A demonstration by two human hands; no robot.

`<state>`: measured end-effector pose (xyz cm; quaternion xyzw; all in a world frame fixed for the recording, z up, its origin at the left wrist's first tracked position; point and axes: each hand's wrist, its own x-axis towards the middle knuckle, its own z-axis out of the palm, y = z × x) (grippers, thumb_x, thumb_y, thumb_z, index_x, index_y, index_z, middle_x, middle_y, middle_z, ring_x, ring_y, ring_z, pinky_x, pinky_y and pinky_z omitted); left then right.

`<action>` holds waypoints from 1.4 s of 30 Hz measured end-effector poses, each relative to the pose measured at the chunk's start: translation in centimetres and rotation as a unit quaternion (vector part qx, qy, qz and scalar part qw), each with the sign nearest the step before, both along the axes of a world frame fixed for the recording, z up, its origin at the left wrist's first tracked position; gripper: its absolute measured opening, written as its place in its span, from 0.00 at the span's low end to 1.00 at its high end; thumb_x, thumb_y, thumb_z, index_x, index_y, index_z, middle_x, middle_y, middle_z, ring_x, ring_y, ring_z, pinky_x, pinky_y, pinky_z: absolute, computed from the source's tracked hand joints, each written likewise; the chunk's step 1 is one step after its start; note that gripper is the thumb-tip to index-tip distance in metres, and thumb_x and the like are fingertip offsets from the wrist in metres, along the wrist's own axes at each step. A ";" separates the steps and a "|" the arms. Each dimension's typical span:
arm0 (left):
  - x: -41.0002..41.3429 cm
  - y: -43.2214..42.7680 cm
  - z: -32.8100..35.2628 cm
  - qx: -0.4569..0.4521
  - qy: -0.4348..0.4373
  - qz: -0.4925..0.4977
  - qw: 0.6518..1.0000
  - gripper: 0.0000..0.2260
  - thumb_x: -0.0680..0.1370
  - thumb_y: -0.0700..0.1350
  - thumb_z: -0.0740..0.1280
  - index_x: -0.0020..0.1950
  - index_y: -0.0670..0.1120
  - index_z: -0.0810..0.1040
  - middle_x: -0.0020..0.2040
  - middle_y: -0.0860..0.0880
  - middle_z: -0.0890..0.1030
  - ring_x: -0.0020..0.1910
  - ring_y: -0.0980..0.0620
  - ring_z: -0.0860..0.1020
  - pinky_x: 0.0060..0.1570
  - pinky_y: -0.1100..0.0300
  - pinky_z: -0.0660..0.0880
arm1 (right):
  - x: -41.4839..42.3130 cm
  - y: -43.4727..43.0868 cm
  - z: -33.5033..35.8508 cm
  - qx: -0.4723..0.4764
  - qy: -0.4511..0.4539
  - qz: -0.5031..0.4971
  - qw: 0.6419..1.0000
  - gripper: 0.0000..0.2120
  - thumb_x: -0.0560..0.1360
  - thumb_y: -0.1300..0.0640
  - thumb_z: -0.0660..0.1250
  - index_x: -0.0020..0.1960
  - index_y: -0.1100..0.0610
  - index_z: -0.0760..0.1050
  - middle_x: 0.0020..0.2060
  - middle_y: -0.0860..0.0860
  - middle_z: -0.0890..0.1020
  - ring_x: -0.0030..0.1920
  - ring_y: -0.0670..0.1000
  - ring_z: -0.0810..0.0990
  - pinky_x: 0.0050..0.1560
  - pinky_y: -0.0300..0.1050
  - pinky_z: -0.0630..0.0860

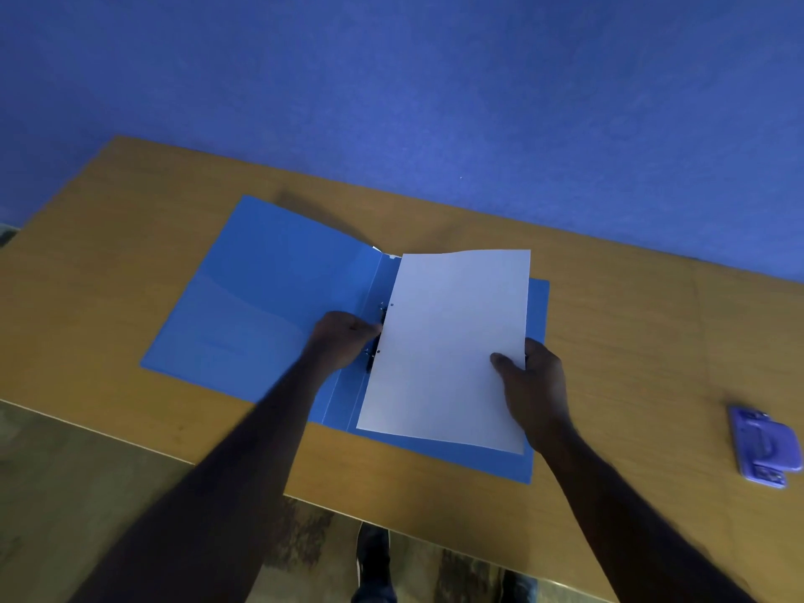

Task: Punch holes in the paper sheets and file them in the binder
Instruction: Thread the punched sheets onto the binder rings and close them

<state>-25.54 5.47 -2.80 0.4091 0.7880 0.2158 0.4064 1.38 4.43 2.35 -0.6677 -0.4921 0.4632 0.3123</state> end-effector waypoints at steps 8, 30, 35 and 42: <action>-0.1 -0.7 0.7 -0.086 -0.032 -0.105 0.990 0.18 0.76 0.53 0.69 0.50 0.37 0.81 0.49 0.41 0.80 0.50 0.46 0.78 0.55 0.51 0.74 | -0.1 0.0 -0.2 0.007 -0.025 -0.002 1.000 0.07 0.76 0.59 0.66 0.54 0.57 0.78 0.48 0.51 0.83 0.47 0.53 0.82 0.48 0.53 0.81; 0.4 -1.4 0.5 -0.077 -0.040 -0.088 0.992 0.17 0.75 0.57 0.68 0.39 0.43 0.73 0.39 0.42 0.71 0.38 0.48 0.71 0.39 0.56 0.66 | 0.6 -0.2 -1.1 -0.001 -0.054 -0.003 0.999 0.05 0.76 0.59 0.66 0.51 0.56 0.77 0.46 0.49 0.82 0.44 0.49 0.81 0.38 0.43 0.76; 1.1 -1.4 0.6 -0.054 -0.041 -0.071 0.995 0.20 0.76 0.51 0.68 0.31 0.41 0.67 0.31 0.44 0.67 0.32 0.51 0.68 0.34 0.58 0.63 | 0.6 -0.4 -1.6 -0.004 -0.083 0.006 0.997 0.06 0.76 0.59 0.65 0.52 0.57 0.77 0.45 0.50 0.81 0.43 0.49 0.80 0.36 0.41 0.74; 1.7 -2.6 -0.1 0.052 0.032 -0.061 0.996 0.13 0.74 0.51 0.70 0.33 0.46 0.77 0.32 0.52 0.77 0.34 0.55 0.76 0.37 0.60 0.73 | 0.7 -0.5 -1.8 0.004 -0.105 0.017 0.994 0.01 0.75 0.59 0.65 0.46 0.55 0.75 0.41 0.48 0.80 0.41 0.50 0.80 0.40 0.49 0.79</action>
